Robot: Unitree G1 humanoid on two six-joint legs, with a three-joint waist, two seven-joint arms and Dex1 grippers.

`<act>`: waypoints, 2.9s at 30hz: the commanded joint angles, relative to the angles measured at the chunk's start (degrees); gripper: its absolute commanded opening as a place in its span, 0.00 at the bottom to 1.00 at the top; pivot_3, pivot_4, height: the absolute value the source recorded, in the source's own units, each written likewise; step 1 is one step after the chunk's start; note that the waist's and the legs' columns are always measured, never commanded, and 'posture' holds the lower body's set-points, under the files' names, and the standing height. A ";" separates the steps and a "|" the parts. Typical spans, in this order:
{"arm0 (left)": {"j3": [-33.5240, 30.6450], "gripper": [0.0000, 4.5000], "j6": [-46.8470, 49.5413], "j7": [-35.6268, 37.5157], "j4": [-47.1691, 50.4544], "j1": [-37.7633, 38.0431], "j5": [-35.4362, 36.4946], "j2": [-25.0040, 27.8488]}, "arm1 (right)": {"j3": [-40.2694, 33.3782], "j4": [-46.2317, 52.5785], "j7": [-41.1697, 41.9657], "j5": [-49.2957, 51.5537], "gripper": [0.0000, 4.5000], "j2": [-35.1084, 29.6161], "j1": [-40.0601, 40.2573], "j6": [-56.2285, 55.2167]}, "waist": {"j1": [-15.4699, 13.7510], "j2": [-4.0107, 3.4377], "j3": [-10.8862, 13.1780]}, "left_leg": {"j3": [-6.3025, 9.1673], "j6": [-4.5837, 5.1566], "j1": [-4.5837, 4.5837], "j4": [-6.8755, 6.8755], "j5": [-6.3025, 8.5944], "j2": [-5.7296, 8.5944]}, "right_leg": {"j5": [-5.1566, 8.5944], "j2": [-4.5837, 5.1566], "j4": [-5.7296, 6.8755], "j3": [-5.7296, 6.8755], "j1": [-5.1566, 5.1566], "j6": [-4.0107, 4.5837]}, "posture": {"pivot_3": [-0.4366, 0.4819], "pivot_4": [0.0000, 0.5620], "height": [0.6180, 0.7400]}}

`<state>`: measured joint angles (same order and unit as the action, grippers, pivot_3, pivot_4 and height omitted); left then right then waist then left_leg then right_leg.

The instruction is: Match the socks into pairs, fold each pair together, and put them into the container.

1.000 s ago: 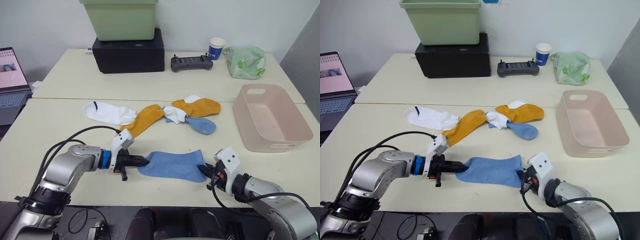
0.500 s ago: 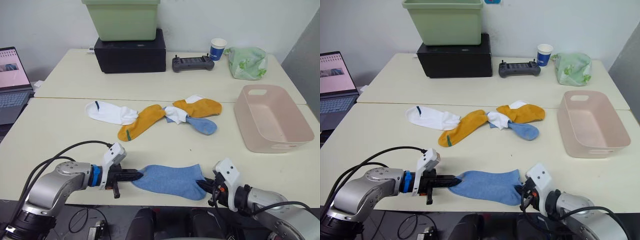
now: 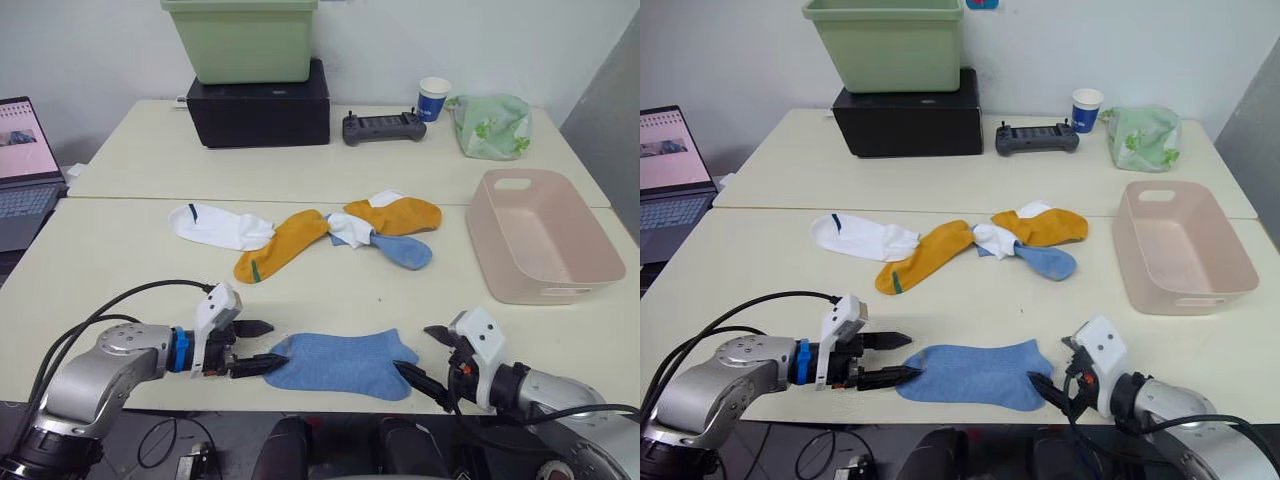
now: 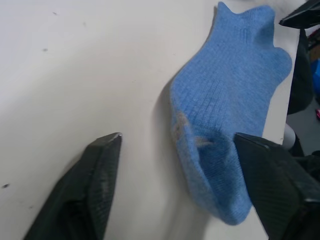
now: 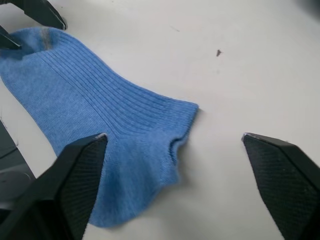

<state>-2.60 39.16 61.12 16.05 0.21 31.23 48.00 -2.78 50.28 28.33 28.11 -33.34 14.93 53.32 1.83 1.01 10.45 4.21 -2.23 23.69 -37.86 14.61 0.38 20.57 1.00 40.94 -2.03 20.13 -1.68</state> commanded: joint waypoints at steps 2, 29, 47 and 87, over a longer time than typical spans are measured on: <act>-6.66 1.00 -2.77 -0.07 -0.73 -0.50 1.60 0.80 | -2.14 1.16 0.13 -4.01 1.00 -3.12 -1.69 -6.73 | 0.01 0.00 0.00 | -0.01 0.00 0.00 0.00 0.00 -0.01 | 0.00 0.00 0.01 0.00 0.00 0.00 | 0.48 0.27 0.84; 0.52 1.00 -12.18 5.56 4.05 -17.12 3.74 -5.51 | 23.36 -36.95 -0.20 -42.01 0.39 -2.65 -36.89 -27.34 | 0.04 0.05 0.03 | -0.10 -0.02 0.10 -0.08 -0.01 -0.01 | 0.00 -0.06 0.00 -0.09 0.08 0.00 | 0.48 0.27 0.84; 0.23 1.00 -15.05 2.01 -1.72 -22.78 1.64 -8.73 | 17.18 -42.78 9.83 -40.77 0.00 -3.89 -60.15 -30.97 | 0.09 0.04 0.04 | -0.09 -0.02 0.09 -0.10 -0.01 -0.02 | 0.00 -0.06 0.02 -0.06 0.10 0.00 | 0.48 0.27 0.84; -2.24 1.00 -17.82 2.40 -8.82 -23.83 -0.30 -7.66 | 18.29 -27.52 10.87 -44.95 0.00 4.80 -61.84 -24.31 | 0.14 0.04 0.05 | -0.05 -0.03 0.14 -0.07 -0.02 -0.01 | 0.00 -0.02 0.07 -0.02 0.21 0.01 | 0.48 0.27 0.84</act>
<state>-3.25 22.84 63.22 6.30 -23.12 30.89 39.70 15.43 20.02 38.80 -16.73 -28.09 -47.77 29.83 1.97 1.05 10.50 4.16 -2.26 23.83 -37.93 14.59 0.36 20.57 0.98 41.01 -2.04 20.33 -1.67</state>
